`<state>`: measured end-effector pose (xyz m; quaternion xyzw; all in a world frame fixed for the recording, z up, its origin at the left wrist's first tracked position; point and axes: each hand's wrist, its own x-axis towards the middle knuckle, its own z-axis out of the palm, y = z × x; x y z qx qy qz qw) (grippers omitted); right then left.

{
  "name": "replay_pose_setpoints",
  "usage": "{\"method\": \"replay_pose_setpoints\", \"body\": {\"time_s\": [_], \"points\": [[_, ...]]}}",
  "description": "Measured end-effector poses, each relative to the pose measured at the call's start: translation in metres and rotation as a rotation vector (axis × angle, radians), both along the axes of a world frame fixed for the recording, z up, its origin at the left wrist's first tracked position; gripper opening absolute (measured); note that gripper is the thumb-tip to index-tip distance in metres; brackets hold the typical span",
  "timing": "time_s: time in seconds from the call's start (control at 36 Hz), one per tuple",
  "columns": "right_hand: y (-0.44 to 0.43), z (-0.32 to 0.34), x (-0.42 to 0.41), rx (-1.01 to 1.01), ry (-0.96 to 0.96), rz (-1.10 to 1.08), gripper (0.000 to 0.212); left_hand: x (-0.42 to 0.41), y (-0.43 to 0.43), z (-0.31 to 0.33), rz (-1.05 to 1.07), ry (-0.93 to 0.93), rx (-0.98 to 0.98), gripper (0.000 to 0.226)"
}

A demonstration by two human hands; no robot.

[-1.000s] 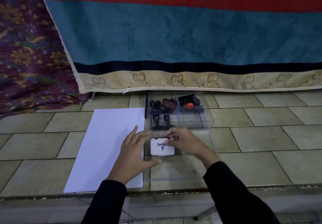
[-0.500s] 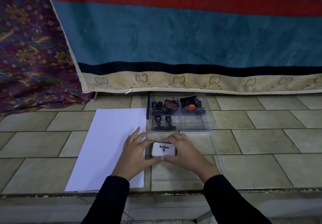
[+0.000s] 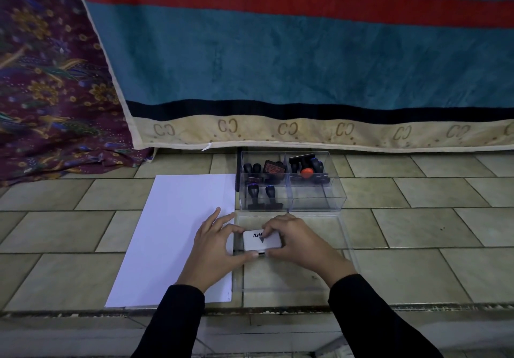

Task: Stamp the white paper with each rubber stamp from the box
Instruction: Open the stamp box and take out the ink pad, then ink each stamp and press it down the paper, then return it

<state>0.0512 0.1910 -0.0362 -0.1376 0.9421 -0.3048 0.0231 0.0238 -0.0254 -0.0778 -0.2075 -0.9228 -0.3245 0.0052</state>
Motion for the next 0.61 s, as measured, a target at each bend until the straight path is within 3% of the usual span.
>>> {"method": "replay_pose_setpoints", "body": {"time_s": [0.28, 0.39, 0.61], "points": [[-0.006, -0.001, 0.001, 0.024, 0.033, -0.033, 0.024, 0.000, -0.001, -0.001, 0.002, -0.018, 0.002, 0.062], [-0.005, 0.006, -0.003, -0.037, 0.001, -0.058, 0.013, -0.001, -0.002, -0.002, 0.004, -0.031, 0.015, 0.064], [-0.009, 0.015, -0.027, 0.023, 0.248, -0.162, 0.021, -0.003, -0.001, 0.001, 0.031, -0.046, 0.027, 0.066]]}}
